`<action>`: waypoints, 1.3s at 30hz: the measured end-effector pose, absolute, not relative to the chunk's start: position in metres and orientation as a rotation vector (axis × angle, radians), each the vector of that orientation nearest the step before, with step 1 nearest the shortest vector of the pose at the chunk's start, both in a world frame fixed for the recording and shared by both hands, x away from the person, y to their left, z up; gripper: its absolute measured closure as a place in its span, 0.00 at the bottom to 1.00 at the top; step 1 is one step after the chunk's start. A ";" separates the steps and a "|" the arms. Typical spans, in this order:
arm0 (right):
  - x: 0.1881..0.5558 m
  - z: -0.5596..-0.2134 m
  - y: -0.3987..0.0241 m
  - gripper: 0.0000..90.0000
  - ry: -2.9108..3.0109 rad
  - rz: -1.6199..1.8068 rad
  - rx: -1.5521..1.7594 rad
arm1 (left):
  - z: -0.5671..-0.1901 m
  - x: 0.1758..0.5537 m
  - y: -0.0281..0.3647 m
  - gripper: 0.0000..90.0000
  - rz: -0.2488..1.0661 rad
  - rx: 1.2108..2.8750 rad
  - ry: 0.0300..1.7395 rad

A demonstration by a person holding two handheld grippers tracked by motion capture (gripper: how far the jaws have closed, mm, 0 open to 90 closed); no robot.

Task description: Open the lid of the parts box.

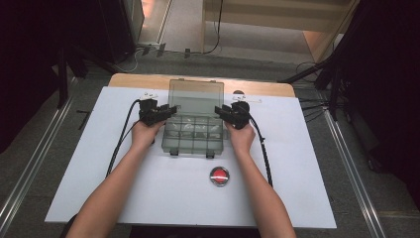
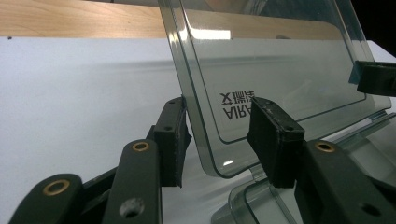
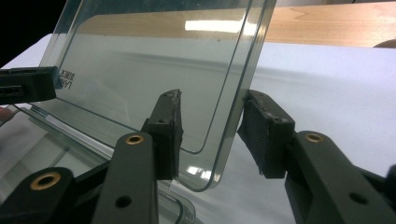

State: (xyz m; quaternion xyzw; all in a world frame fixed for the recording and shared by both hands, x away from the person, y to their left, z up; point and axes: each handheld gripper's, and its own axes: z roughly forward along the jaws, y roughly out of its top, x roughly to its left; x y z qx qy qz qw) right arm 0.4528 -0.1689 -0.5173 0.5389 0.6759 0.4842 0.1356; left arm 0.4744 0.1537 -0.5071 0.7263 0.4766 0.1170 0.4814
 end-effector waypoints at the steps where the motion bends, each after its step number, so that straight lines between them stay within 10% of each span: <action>1: 0.453 -0.518 -0.169 0.64 1.961 1.405 1.566 | -0.508 0.475 0.154 0.62 0.278 1.770 1.167; 23: 0.454 -0.522 -0.169 0.57 1.999 1.377 1.632 | -0.508 0.476 0.156 0.55 0.266 1.773 1.183; 39: 0.438 -0.494 -0.174 0.32 2.093 1.381 1.498 | -0.488 0.467 0.163 0.37 0.239 1.809 1.146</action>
